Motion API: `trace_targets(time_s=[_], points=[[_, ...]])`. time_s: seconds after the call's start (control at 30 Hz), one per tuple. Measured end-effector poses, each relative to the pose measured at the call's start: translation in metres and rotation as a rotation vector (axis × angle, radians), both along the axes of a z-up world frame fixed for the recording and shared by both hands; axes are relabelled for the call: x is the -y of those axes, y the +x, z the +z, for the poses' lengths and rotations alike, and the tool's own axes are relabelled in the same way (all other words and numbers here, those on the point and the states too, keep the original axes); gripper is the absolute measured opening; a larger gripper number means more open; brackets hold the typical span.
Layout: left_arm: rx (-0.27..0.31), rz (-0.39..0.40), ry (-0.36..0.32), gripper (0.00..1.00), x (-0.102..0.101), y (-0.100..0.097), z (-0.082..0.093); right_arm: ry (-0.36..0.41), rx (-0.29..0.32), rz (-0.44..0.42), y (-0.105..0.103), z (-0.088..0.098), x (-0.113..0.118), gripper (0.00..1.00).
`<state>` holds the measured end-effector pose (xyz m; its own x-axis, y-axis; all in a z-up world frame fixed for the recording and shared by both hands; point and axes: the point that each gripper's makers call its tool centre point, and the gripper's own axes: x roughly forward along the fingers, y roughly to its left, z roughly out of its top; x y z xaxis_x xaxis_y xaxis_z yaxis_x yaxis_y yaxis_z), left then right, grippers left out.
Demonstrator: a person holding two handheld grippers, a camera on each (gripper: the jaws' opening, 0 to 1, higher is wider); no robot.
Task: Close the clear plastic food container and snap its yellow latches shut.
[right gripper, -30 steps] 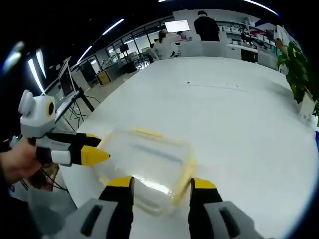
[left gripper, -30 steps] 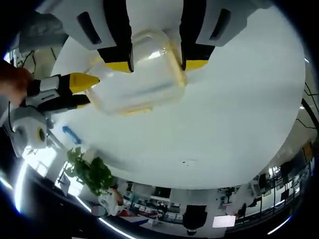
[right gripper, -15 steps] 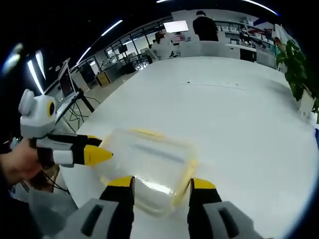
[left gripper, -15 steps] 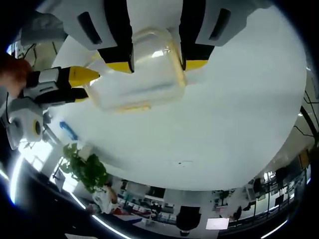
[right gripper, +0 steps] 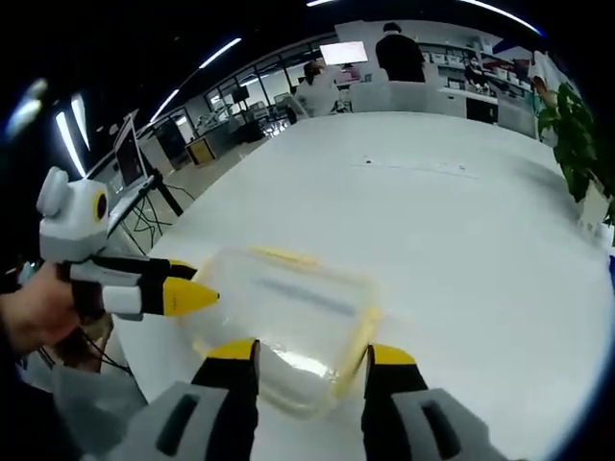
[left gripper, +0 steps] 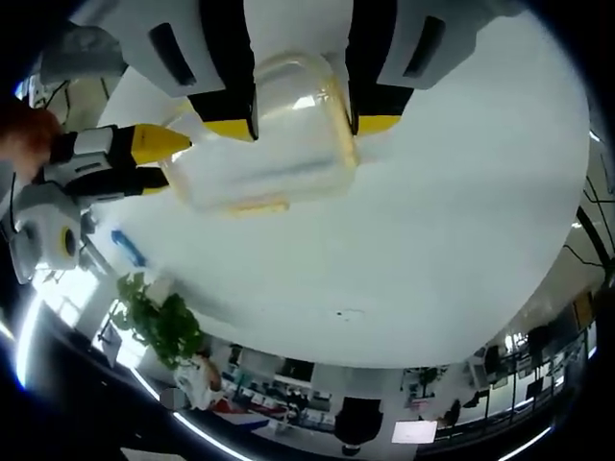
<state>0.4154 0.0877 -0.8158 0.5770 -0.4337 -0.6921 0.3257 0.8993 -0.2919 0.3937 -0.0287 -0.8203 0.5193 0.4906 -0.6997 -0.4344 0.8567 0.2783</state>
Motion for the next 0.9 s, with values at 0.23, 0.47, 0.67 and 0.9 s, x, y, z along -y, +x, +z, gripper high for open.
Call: trace_targets(time_s=[0.23,0.47,0.67,0.9], points=[[-0.003,0.002,0.007,0.35,-0.005,0.014,0.000,0.000,-0.001,0.005,0.013,0.000,-0.006,0.40],[0.006,0.025,0.007,0.35,-0.014,0.028,0.000,0.000,-0.003,0.016,0.031,-0.001,-0.014,0.40],[0.006,0.039,0.010,0.35,-0.020,0.044,-0.001,0.009,0.003,0.012,0.046,0.000,-0.022,0.40],[0.006,0.053,0.015,0.35,-0.027,0.061,0.000,0.016,0.007,0.012,0.063,0.000,-0.029,0.40]])
